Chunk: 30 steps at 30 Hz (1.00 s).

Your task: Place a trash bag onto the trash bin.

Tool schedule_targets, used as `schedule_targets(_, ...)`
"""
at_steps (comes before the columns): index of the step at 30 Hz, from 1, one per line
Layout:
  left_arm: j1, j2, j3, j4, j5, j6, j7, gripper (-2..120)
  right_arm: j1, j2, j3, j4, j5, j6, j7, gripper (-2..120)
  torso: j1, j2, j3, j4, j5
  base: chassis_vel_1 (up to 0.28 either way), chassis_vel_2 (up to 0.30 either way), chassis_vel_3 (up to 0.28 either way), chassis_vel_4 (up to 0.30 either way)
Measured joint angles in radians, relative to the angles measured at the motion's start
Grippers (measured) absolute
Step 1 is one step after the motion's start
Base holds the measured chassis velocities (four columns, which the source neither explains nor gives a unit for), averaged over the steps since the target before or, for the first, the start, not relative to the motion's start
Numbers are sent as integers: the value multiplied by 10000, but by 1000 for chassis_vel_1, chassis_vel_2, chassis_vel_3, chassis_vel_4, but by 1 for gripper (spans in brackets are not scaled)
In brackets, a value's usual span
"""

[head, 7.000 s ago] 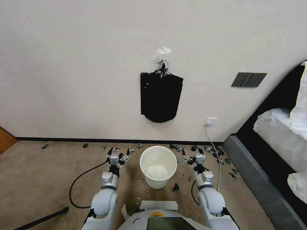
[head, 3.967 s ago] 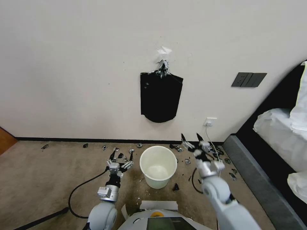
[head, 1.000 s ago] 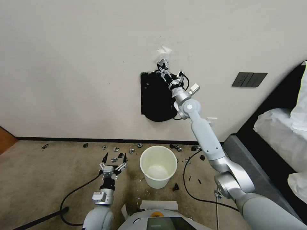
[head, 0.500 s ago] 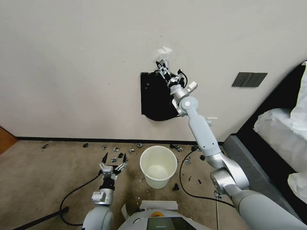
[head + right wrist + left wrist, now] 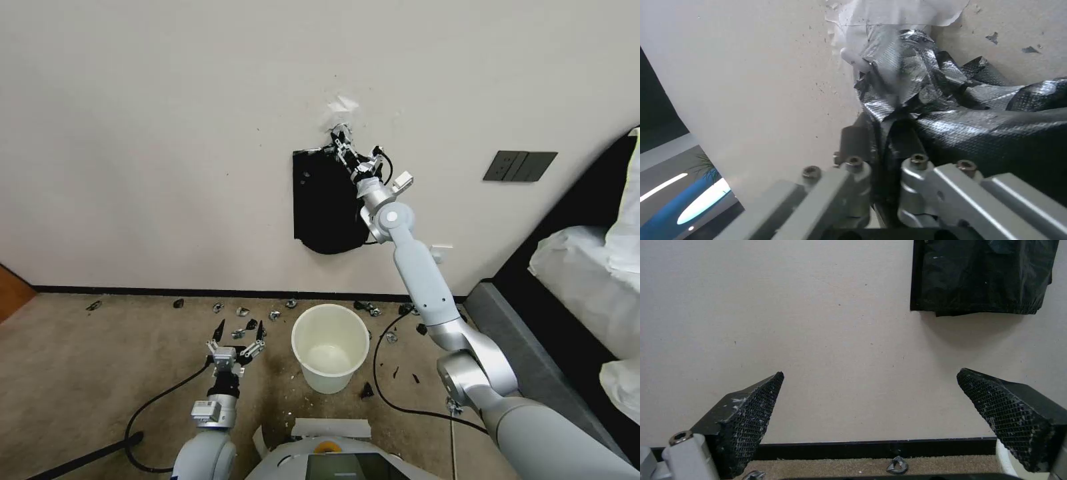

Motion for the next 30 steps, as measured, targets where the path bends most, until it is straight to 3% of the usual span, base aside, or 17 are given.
schedule_targets(19,-35,-21,64,52,-12,-21,-128,100,-598,-117,94,727,-441,47,46,0,1,0,0,0,0,0,0,0,0)
schedule_targets(22,-34,-23,65,52,-12,-23,-141,100,-598,-115,91,730,-441,42,46,7,1,0,0,1,0,0,0,0,0)
schedule_targets(24,-34,-21,65,52,-12,-26,-151,100,-590,-95,88,737,-439,40,26,18,0,0,0,1,0,0,0,0,0)
schedule_targets(30,-36,-33,62,52,-12,-29,-159,100,-613,-56,111,813,-430,42,-14,7,1,0,0,1,0,0,0,0,0)
